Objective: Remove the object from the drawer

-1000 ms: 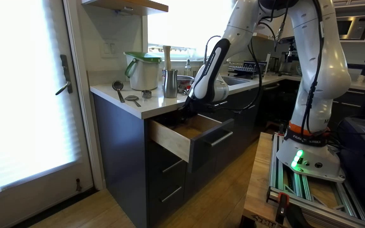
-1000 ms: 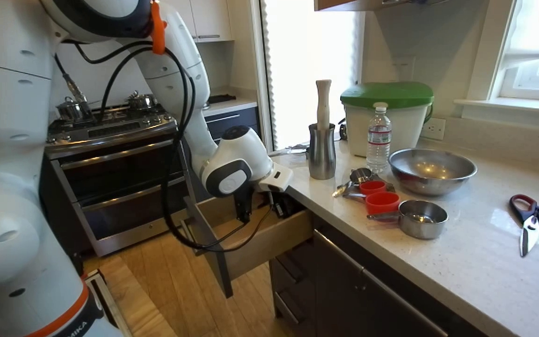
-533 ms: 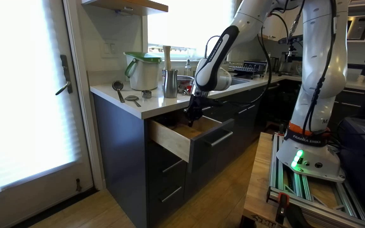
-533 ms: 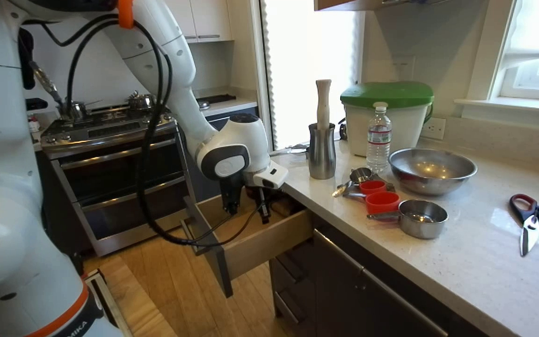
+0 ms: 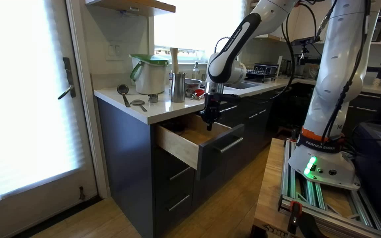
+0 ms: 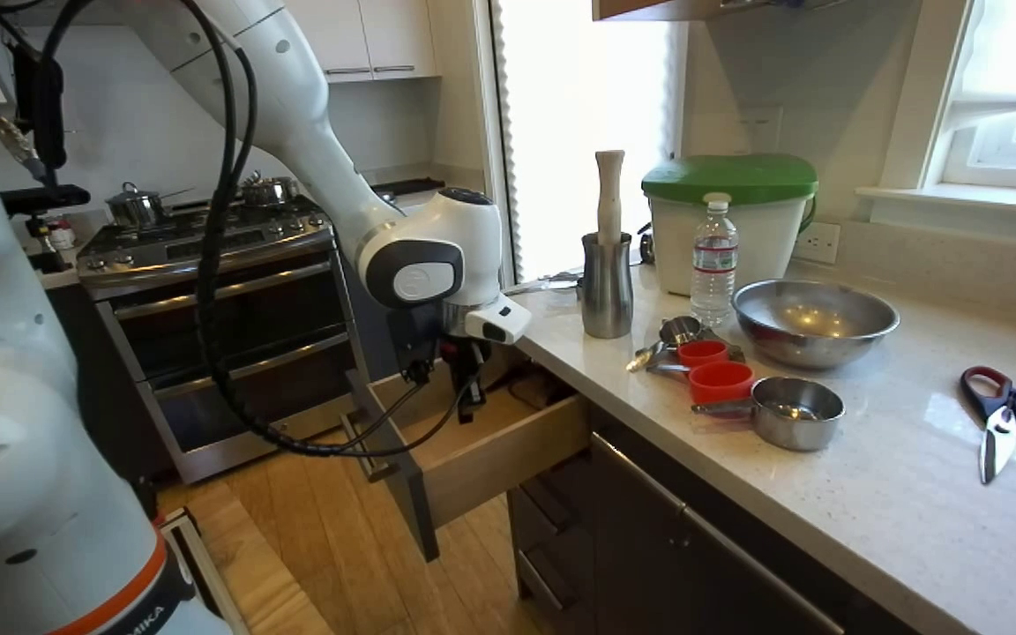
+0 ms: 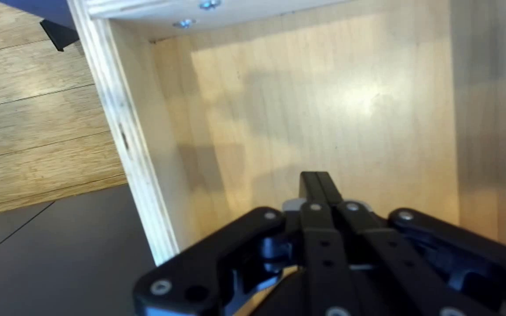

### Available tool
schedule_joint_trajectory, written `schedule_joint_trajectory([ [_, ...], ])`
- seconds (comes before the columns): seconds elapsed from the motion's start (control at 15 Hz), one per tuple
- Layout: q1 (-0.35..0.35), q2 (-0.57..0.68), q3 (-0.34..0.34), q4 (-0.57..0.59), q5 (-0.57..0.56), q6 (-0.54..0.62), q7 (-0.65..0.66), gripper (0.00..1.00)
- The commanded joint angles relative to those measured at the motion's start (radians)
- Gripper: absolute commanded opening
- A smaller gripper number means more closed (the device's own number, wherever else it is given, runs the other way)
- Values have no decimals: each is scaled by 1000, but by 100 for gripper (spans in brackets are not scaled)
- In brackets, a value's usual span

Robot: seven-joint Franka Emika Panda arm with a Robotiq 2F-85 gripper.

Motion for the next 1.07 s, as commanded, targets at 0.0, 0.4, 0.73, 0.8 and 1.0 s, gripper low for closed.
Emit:
schedule_joint_trajectory([
  [0.0, 39, -89, -25, -50, 8, -28, -18, 0],
  [0.4, 110, -310, -24, -97, 138, 48, -127, 47],
  [0.73, 173, -482, -61, -120, 146, 135, -164, 84],
  [0.8, 174, -508, -65, -125, 123, 129, -160, 93],
  [1.0, 176, -568, -91, -140, 83, 88, -185, 100],
])
